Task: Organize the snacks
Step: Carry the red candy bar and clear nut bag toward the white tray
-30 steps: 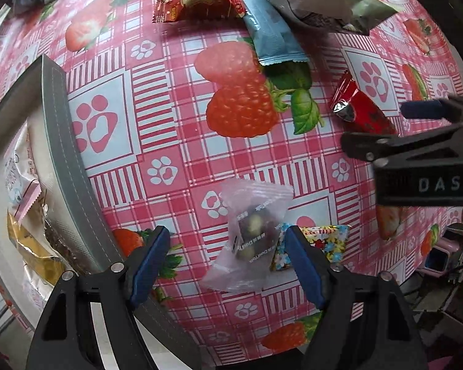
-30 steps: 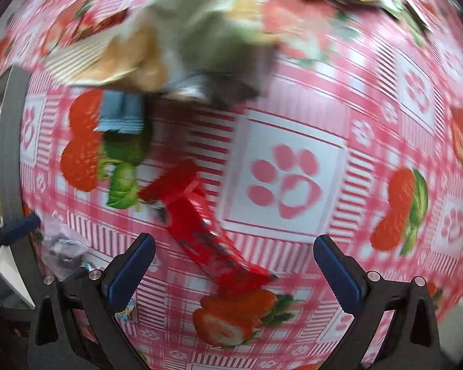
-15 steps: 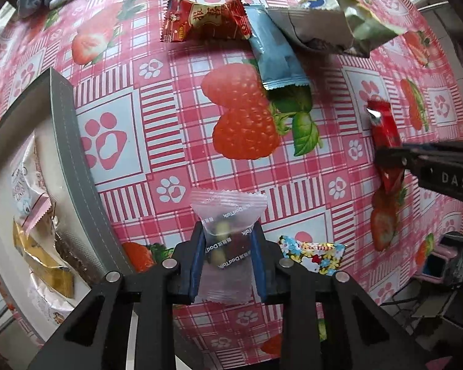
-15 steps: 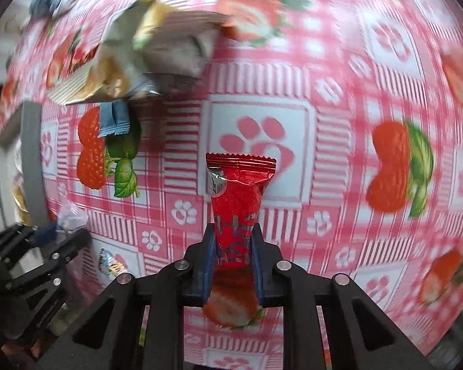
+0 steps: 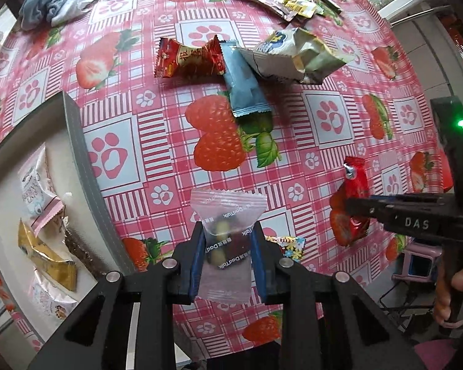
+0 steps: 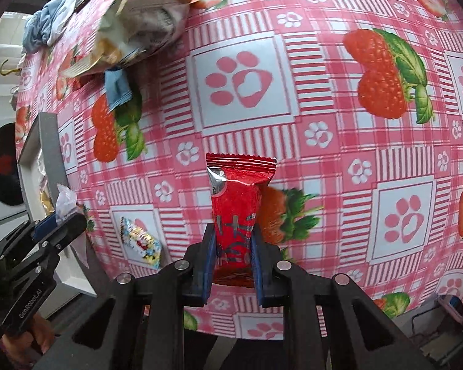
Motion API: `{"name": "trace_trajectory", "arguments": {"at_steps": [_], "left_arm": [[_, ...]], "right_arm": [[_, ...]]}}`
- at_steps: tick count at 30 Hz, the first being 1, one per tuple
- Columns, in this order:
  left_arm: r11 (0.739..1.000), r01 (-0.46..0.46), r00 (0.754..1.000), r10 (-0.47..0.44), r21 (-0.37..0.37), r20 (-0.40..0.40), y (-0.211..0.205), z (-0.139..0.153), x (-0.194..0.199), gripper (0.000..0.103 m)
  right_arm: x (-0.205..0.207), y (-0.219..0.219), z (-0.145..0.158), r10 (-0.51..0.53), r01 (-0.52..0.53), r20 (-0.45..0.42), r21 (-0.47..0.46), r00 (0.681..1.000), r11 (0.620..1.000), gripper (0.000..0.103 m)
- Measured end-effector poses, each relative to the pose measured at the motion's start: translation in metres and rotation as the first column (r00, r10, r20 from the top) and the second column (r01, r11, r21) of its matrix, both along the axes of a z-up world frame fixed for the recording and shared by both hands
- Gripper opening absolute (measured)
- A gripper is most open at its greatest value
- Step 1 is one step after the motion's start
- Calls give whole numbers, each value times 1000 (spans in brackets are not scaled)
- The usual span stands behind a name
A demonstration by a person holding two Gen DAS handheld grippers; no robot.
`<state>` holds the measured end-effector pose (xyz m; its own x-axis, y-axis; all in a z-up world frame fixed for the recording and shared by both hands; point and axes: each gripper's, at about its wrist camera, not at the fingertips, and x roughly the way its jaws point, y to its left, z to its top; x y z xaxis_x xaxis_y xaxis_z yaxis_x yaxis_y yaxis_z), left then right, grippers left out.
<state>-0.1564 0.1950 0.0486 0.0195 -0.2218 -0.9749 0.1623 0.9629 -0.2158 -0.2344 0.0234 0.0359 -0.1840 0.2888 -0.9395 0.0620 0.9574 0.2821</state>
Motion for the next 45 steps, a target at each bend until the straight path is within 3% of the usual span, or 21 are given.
{"name": "trace_trajectory", "arguments": {"at_steps": [12, 22, 29, 36, 45], "left_arm": [[997, -77, 996, 78, -13, 49, 33, 18, -13, 31], [983, -183, 979, 184, -24, 88, 80, 26, -21, 31], [961, -274, 956, 276, -30, 97, 116, 26, -29, 31], [923, -385, 918, 386, -27, 88, 162, 20, -41, 31], [897, -441, 896, 440, 5, 62, 196, 6, -63, 31]], "right_arm": [[10, 63, 32, 114, -115, 43, 8, 993, 993, 22], [33, 125, 27, 238, -239, 75, 4, 968, 971, 22], [34, 173, 37, 330, -332, 92, 13, 940, 943, 22], [33, 225, 44, 432, -437, 107, 21, 895, 899, 22], [13, 270, 45, 536, -542, 86, 70, 840, 838, 22]]}}
